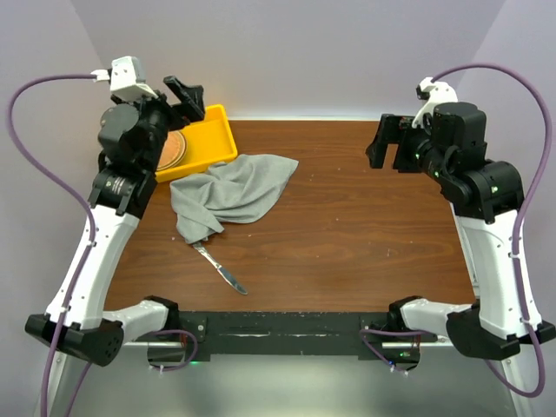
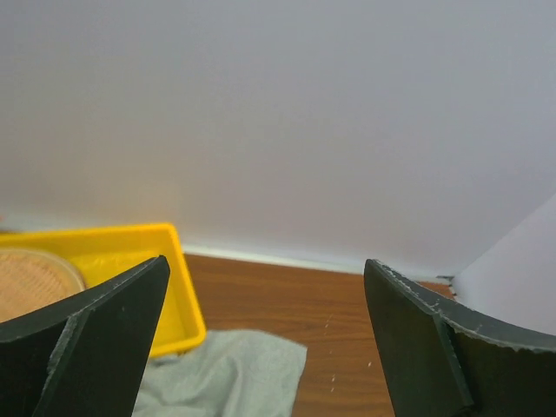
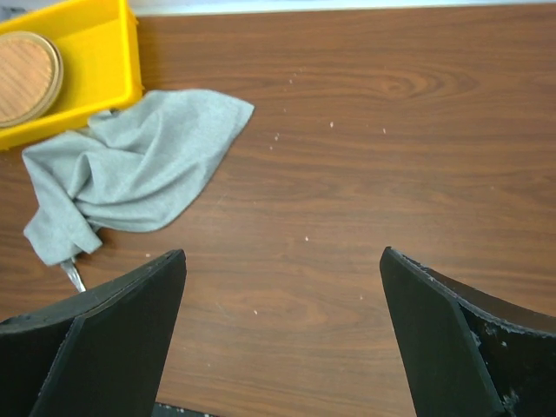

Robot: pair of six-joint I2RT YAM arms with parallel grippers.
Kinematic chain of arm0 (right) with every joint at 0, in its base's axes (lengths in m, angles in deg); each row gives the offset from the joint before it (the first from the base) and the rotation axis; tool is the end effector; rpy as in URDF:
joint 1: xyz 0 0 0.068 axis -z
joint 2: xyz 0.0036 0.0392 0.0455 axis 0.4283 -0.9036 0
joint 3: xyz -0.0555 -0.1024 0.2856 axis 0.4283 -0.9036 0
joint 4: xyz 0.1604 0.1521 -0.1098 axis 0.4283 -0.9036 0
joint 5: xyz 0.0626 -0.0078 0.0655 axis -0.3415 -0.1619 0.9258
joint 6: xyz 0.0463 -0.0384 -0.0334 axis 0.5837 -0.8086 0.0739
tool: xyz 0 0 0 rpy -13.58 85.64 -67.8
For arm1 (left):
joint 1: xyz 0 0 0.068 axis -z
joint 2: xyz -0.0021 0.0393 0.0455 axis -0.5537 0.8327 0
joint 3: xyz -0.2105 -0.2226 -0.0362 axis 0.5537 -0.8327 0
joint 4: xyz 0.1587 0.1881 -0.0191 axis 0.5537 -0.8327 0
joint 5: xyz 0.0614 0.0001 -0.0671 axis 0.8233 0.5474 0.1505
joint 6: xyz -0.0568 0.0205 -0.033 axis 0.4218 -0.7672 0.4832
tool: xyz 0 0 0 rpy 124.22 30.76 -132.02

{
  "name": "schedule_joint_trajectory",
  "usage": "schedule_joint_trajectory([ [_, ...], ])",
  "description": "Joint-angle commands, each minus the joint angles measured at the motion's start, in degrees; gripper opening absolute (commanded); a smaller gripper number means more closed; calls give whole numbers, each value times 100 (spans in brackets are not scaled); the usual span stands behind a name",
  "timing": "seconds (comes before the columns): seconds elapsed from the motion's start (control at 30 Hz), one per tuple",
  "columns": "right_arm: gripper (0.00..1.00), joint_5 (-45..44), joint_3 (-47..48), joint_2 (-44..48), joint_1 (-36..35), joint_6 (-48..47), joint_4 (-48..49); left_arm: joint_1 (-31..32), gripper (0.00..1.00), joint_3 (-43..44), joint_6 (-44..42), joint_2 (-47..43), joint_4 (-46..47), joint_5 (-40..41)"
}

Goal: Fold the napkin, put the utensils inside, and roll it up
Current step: Move the napkin to the centre of the board

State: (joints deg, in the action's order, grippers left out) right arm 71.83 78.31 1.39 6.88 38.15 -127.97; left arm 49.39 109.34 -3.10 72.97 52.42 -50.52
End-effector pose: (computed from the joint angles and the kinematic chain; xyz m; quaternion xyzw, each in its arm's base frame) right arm 0.1736 0.0510 0.5270 0.0084 0.8474 0.1048 0.5205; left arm 0.2214 -0.0524 0.5298 -0.1068 0.6518 -0.1914 0.7260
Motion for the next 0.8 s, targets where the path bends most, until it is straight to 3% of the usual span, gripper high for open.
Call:
schedule_joint_trajectory([
  [0.0, 98, 38, -201, -141, -24, -28, -320, -21, 98, 385, 959, 600, -1712, 858],
  [0.1, 98, 223, -543, -264, -24, -63, -294, -21, 93, 456, 1110, 1048, -2689, 1035],
  [0.2, 98, 407, -842, -545, -15, -159, -346, -30, 96, 123, 1057, 1330, -3165, 1210],
  [0.43, 98, 1372, -1396, -968, -24, -169, -296, -144, 100, -1256, 162, 1918, -2421, 816],
  [0.6, 98, 1955, -1678, -1011, -33, -116, -109, -399, 100, -1276, -147, 2884, -2085, 148],
  [0.77, 98, 1955, -1765, -1064, -42, -125, -48, -426, 99, -862, 362, 3772, -2664, 314],
])
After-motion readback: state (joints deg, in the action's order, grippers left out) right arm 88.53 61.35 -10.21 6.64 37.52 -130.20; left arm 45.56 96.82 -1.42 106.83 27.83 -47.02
